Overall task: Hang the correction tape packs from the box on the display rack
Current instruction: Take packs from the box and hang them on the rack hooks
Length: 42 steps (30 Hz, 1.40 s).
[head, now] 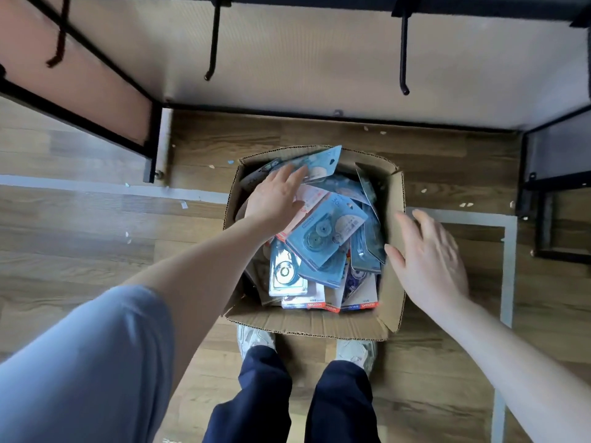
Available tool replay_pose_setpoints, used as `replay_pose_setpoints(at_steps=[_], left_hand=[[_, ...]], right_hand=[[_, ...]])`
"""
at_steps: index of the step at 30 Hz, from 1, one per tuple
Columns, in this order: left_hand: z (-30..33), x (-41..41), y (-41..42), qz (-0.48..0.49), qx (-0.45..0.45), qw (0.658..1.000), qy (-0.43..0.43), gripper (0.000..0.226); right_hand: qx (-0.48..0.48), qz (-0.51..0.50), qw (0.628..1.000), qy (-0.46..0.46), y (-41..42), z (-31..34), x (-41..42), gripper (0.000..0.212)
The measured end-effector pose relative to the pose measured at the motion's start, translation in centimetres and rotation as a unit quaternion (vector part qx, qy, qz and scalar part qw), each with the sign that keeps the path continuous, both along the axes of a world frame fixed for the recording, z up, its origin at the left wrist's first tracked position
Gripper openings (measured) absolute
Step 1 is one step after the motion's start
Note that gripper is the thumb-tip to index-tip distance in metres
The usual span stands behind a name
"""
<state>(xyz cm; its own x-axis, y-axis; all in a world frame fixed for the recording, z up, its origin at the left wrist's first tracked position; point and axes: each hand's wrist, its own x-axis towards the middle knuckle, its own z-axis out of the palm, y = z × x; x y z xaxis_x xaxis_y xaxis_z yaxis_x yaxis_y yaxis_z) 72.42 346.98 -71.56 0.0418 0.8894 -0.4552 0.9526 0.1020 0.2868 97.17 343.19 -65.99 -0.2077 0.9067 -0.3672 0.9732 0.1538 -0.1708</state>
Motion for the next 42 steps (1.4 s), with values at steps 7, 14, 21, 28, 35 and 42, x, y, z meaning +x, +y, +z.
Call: replay_pose_setpoints(at_steps=[7, 14, 21, 28, 35, 42], left_hand=[[-1.6, 0.4, 1.4, -0.017, 0.048, 0.997, 0.049, 0.051], [-1.4, 0.4, -1.0, -0.160, 0.106, 0.979, 0.068, 0.054], [-0.6, 0.1, -0.7, -0.162, -0.046, 0.984, 0.053, 0.071], [-1.1, 0.0, 1.5, -0.110, -0.088, 0.990, 0.027, 0.074], [-1.5, 1.0, 1.6, -0.083, -0.044, 0.991, 0.091, 0.087], [-0.8, 1.2, 0.9, 0.036, 0.004, 0.998, -0.045, 0.053]], right_hand=[[-0.007, -0.002, 1.000, 0.003, 0.5, -1.6, 1.0, 0.050], [-0.035, -0.006, 0.999, -0.003, 0.6, -1.5, 1.5, 0.049], [-0.035, -0.003, 0.999, 0.000, 0.8, -1.5, 1.7, 0.048], [-0.045, -0.006, 0.999, 0.005, 1.2, -2.0, 1.4, 0.048], [-0.050, 0.000, 0.999, 0.007, 1.0, -2.0, 1.0, 0.049], [-0.077, -0.003, 0.997, -0.004, 1.2, -1.9, 0.8, 0.049]])
